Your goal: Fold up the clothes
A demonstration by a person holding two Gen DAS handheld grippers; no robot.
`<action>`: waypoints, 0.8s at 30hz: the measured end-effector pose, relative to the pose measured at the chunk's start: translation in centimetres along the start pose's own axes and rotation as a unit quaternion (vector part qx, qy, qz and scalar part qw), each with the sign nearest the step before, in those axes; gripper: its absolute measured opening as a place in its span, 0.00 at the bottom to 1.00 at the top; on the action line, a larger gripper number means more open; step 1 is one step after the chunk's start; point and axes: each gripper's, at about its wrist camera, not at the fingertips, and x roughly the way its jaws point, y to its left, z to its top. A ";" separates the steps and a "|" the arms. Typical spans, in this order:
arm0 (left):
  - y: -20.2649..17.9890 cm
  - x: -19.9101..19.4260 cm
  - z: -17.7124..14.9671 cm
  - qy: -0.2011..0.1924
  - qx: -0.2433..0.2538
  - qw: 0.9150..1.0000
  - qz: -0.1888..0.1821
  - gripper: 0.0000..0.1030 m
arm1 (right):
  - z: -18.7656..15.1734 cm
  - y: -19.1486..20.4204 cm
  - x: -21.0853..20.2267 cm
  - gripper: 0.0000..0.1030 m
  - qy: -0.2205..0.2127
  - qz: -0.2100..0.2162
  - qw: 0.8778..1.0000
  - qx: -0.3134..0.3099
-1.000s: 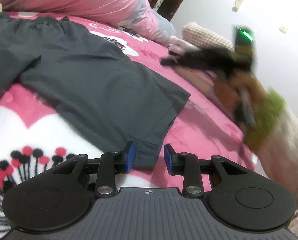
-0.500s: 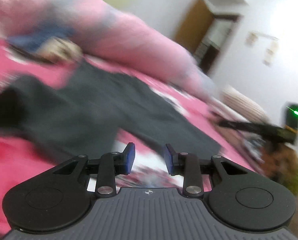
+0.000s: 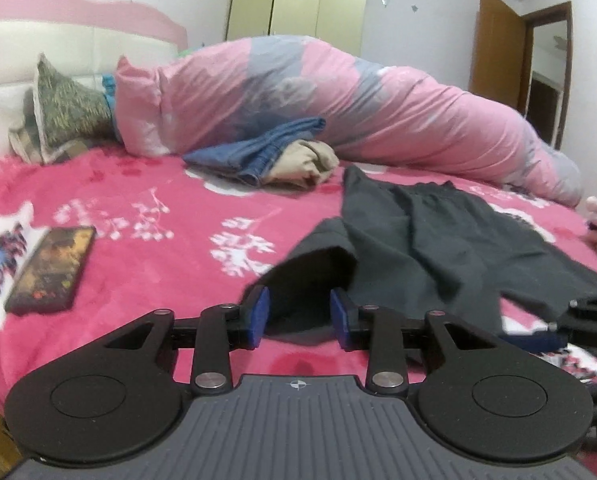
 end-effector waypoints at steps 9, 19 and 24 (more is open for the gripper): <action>-0.4 2.2 -0.2 -0.017 0.071 0.997 0.001 0.53 | 1.3 -1.2 0.6 0.00 0.001 -0.095 0.995 0.012; -1.2 2.9 -0.3 -0.001 0.096 0.995 -0.033 0.53 | 5.6 -9.8 -4.1 0.00 -0.083 -0.075 0.978 0.176; -1.5 3.5 -0.9 0.018 0.085 0.995 -0.045 0.38 | 3.8 -11.1 -4.8 0.00 -0.065 -0.050 0.971 0.226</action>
